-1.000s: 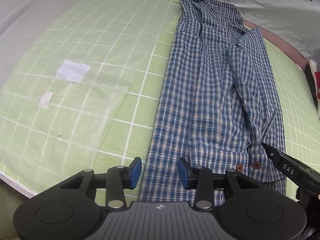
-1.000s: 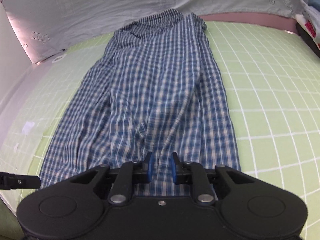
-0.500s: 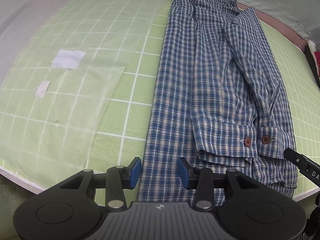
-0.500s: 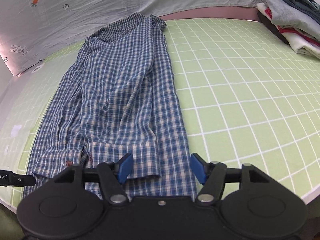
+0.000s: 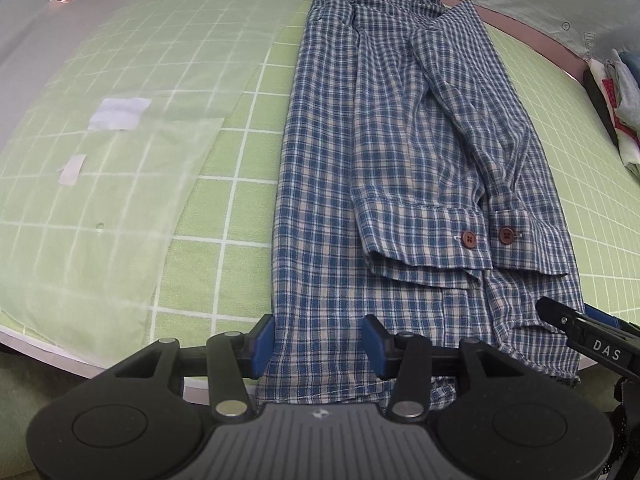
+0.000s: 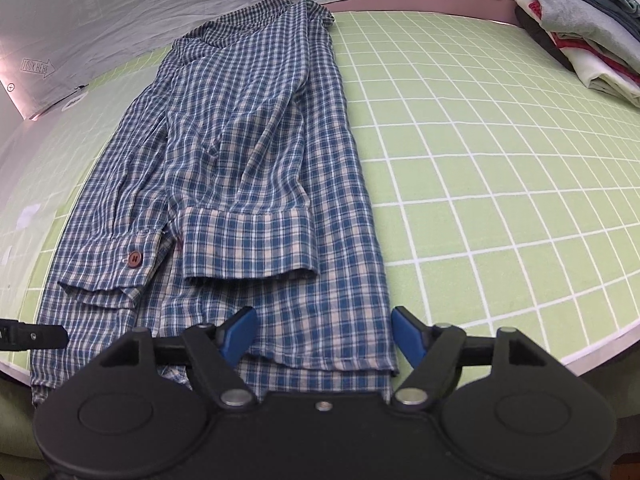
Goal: Fold clothes
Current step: 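Grasp the shirt hem with both grippers, then fold the hem up toward the collar with both grippers and release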
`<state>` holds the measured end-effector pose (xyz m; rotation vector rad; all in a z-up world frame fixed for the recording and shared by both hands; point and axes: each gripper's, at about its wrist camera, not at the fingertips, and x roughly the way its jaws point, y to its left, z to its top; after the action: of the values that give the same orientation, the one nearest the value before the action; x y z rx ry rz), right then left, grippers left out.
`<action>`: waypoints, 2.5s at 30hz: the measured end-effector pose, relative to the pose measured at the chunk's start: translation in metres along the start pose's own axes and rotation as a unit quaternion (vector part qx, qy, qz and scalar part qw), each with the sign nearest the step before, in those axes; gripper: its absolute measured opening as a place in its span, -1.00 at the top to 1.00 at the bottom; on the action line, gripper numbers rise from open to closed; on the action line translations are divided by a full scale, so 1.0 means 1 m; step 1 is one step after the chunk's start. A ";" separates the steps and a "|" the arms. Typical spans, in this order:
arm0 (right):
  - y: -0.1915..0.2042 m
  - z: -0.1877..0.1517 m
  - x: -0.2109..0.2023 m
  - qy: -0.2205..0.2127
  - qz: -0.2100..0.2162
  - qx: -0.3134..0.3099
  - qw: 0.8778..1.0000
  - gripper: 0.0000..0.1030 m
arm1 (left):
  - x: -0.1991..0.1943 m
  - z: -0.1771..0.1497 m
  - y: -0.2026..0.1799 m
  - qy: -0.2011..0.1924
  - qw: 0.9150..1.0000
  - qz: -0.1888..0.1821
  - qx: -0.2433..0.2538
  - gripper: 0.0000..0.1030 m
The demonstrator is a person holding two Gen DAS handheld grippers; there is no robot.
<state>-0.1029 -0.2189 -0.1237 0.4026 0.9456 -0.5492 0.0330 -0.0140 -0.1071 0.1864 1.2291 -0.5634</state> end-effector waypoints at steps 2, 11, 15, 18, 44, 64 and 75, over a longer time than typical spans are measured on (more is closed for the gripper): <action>0.002 -0.001 0.001 0.005 -0.009 -0.004 1.000 -0.45 | 0.000 0.000 0.000 0.003 1.000 -0.002 0.001 0.11; 0.004 0.007 -0.003 0.016 0.019 -0.032 0.999 0.89 | -0.005 0.018 0.010 -0.004 0.997 -0.066 -0.041 0.99; -0.001 0.024 -0.017 -0.008 0.035 -0.025 0.999 0.92 | -0.021 0.040 0.012 -0.036 0.992 -0.095 -0.074 1.00; -0.005 0.042 -0.028 -0.032 0.049 -0.022 0.998 0.92 | -0.030 0.060 0.012 -0.059 0.988 -0.109 -0.089 1.00; -0.014 0.209 0.105 -0.035 0.056 0.024 0.998 0.91 | 0.079 0.237 0.032 -0.040 0.978 -0.094 -0.182 1.00; -0.031 0.195 0.064 -0.105 0.016 0.055 0.993 0.42 | 0.023 0.215 0.045 -0.122 0.974 -0.071 -0.177 0.35; -0.022 0.151 0.077 -0.037 0.007 0.007 0.999 0.34 | 0.041 0.190 0.039 -0.062 0.984 -0.075 -0.152 0.32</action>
<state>0.0175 -0.3395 -0.1105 0.3987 0.8686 -0.5550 0.2203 -0.0750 -0.0863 -0.1984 1.1972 -0.5022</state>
